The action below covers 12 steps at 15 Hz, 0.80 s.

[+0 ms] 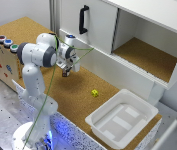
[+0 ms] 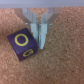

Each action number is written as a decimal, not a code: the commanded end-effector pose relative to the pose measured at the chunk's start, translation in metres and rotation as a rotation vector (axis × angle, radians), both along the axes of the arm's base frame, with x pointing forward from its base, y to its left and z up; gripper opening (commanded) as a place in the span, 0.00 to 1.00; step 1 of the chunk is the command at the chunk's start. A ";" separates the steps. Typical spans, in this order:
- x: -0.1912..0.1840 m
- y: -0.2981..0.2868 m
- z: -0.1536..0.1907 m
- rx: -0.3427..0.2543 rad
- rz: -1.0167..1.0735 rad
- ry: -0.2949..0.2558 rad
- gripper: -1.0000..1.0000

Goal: Push the purple block towards the left

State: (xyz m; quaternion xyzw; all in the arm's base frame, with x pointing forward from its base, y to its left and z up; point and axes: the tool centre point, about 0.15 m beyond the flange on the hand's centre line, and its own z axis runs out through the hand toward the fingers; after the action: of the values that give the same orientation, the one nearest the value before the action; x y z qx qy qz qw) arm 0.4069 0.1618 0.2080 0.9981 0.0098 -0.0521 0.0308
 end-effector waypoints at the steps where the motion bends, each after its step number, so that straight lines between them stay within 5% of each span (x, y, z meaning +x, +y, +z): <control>1: -0.013 0.007 0.013 -0.057 0.085 0.034 0.00; 7: -0.015 0.046 0.003 0.025 0.111 0.010 0.00; 12: -0.012 0.061 0.003 0.037 0.090 -0.011 0.00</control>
State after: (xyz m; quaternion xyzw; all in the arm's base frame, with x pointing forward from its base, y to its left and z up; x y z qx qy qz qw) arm 0.3912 0.2050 0.2152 0.9966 0.0660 -0.0465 0.0187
